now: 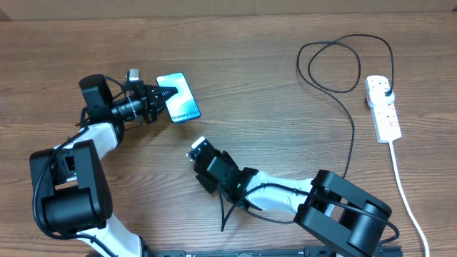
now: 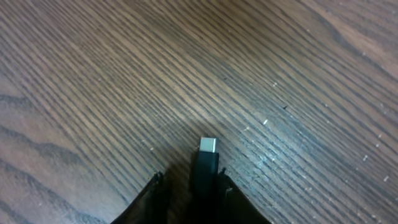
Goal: Plug charger to phone and switch on socket
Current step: 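Grasp the black cable near its plug with the right gripper, then lift the plug with the right gripper toward the phone's bottom port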
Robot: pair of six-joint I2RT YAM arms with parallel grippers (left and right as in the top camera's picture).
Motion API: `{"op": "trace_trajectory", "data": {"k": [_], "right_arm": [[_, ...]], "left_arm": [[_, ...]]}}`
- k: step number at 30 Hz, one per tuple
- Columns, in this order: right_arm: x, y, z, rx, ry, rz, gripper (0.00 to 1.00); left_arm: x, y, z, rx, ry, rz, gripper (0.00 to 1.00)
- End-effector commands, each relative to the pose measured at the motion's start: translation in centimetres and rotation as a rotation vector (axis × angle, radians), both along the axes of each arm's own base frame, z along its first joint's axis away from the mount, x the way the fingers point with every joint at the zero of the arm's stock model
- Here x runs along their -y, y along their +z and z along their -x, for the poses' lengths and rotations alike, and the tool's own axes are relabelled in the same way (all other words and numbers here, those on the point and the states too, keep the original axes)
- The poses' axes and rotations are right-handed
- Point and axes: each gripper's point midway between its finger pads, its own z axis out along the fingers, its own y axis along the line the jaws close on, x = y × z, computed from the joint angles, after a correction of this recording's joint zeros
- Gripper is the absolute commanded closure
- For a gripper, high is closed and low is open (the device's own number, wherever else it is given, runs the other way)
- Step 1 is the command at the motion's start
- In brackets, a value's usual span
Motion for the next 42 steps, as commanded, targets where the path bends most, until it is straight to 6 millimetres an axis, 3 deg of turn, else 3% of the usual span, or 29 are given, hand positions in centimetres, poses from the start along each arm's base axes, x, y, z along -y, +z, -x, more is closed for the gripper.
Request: {"op": "trace_trajectory", "data": {"k": [1, 7, 15, 20, 27, 33, 36, 37, 42], "right_arm": [[0.5, -1.2, -0.1, 0.003, -0.008, 0.046, 0.84], [0.8, -1.3, 0.1, -0.013, -0.008, 0.072, 0.96], [1.1, 0.5, 0.3, -0.111, -0.111, 0.1, 0.96], [1.5, 3.6, 0.8, -0.202, -0.215, 0.017, 0.96], [2.1, 10.1, 2.1, -0.336, -0.176, -0.168, 0.96], [5.0, 13.9, 1.8, -0.305, -0.207, -0.206, 0.96], [6.7, 14.8, 1.4, -0.295, -0.243, -0.222, 0.96], [8.3, 15.2, 1.1, -0.297, -0.279, -0.225, 0.96], [12.6, 15.9, 0.6, -0.309, -0.376, -0.239, 0.96]], "left_arm": [[0.3, 1.1, 0.1, 0.017, -0.041, 0.029, 0.96], [0.3, 1.1, 0.1, 0.017, -0.045, 0.032, 0.96], [0.4, 1.2, 0.2, 0.017, -0.048, 0.035, 0.96], [0.5, 1.2, 0.3, 0.009, -0.055, 0.045, 0.96], [0.6, 1.4, 0.5, 0.01, -0.068, 0.052, 0.96], [2.2, 1.5, 1.1, -0.002, -0.118, 0.067, 0.96], [3.6, 1.5, 1.5, -0.003, -0.152, 0.067, 0.96], [4.7, 1.5, 1.8, -0.001, -0.179, 0.066, 0.96], [7.0, 1.5, 2.5, -0.011, -0.232, 0.067, 0.96]]}}
